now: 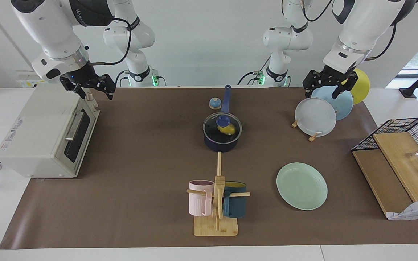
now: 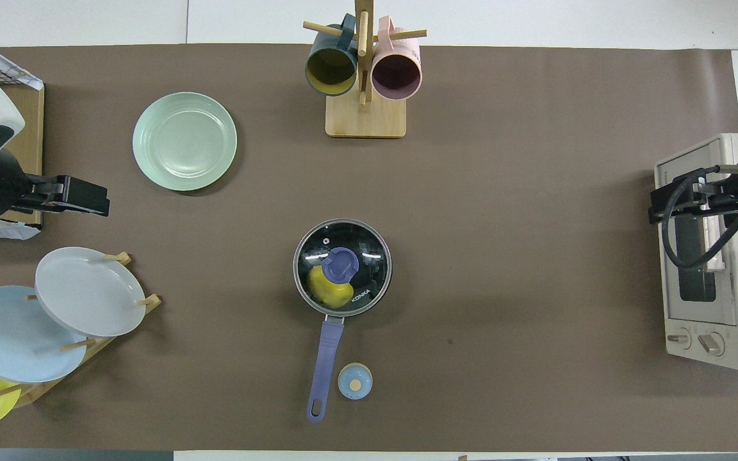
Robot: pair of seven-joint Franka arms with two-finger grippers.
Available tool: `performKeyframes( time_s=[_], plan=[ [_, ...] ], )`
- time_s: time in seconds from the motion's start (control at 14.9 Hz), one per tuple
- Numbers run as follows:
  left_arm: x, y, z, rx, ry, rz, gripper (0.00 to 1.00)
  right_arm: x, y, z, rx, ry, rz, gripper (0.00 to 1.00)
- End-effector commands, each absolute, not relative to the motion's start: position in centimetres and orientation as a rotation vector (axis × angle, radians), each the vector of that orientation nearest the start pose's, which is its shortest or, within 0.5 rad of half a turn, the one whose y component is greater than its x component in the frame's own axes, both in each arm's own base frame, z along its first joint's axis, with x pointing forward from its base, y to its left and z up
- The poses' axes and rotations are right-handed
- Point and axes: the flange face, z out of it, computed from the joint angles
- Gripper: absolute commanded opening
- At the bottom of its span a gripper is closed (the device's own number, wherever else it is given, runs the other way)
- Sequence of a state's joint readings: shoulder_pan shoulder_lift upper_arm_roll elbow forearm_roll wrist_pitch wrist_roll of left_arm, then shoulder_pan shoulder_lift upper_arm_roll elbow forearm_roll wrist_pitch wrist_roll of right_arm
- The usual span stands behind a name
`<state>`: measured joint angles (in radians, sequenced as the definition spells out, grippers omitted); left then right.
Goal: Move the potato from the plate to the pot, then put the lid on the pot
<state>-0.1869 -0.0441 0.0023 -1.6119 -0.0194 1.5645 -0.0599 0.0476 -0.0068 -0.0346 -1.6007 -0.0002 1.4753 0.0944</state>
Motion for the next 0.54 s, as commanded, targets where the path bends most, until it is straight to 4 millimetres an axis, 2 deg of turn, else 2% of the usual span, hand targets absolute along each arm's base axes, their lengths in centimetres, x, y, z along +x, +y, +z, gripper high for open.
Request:
performKeyframes(
  time_s=[0.0, 0.47],
  plan=[
    [52.67, -9.77, 63.15, -3.153, 0.192, 0.006, 1.0, 54.18, 0.43, 60.8, -3.13, 0.096, 0.169, 1.0],
    [52.73, -9.8, 63.2, -3.156, 0.192, -0.004, 1.0, 54.35, 0.1, 60.85, -3.13, 0.105, 0.147, 1.0]
  ],
)
